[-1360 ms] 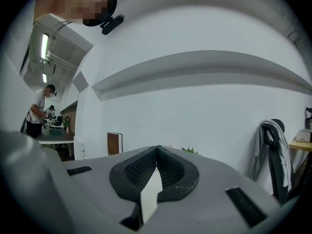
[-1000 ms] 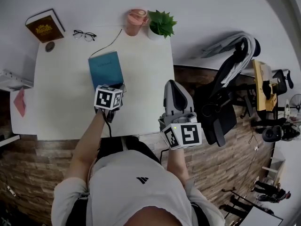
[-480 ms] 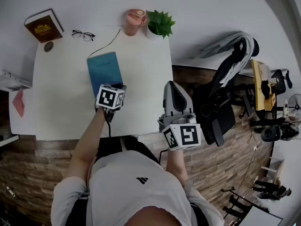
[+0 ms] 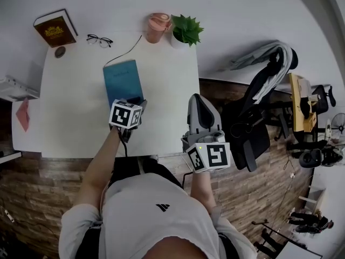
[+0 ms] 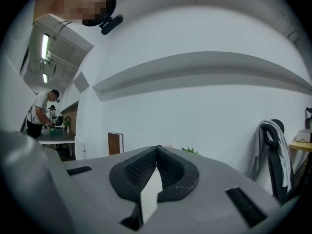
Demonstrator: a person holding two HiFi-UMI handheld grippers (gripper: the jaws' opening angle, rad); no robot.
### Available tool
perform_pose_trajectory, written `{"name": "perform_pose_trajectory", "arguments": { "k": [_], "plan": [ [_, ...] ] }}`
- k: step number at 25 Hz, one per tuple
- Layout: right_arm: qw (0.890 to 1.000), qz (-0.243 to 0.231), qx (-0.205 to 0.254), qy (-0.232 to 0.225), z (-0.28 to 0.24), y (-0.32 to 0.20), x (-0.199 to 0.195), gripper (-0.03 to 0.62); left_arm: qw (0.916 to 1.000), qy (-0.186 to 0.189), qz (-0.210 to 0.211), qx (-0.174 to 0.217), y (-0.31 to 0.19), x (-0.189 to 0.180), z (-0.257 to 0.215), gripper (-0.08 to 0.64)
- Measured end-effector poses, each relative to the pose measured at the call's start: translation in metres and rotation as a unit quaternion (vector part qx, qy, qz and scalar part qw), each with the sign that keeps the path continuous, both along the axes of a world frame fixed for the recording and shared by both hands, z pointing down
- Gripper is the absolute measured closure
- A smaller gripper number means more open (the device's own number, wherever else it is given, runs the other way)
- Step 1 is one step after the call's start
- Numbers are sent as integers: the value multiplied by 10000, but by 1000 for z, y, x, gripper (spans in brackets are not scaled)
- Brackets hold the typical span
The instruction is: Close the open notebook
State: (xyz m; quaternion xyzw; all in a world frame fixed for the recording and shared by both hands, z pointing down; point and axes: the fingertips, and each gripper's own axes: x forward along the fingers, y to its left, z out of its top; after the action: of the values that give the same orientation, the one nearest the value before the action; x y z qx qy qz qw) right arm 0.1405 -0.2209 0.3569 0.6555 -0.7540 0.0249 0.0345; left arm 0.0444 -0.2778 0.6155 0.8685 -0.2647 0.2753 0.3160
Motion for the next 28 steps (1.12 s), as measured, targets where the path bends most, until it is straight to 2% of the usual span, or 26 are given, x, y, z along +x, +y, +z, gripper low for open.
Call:
{"name": "perform_pose_trajectory", "arguments": {
  "k": [5,10,19,20,23,26,28],
  "plan": [
    [9999,-154,22,-26,0,-2,-7,603,9994,236,-219,154,1,-8,-19,476],
    [9992,-383,86,-60,-1,-5,-20,603,9972,365,-347,552,5,-17,-44,545],
    [9960,-856,221,-162,-7,-10,-43,603,9892,409,-650,1246,12,-45,-89,546],
    [9954,-908,238,-174,-8,-11,-46,603,9890,404,-619,1283,13,-46,-92,541],
    [9940,-1030,290,-207,-9,-11,-52,603,9899,442,-567,1223,20,-49,-92,469],
    [9929,-1123,326,-210,-13,-10,-57,603,9892,417,-715,1212,23,-55,-91,477],
    [9924,-1162,347,-218,-14,-8,-58,603,9875,383,-852,1267,24,-60,-93,518]
  ]
}}
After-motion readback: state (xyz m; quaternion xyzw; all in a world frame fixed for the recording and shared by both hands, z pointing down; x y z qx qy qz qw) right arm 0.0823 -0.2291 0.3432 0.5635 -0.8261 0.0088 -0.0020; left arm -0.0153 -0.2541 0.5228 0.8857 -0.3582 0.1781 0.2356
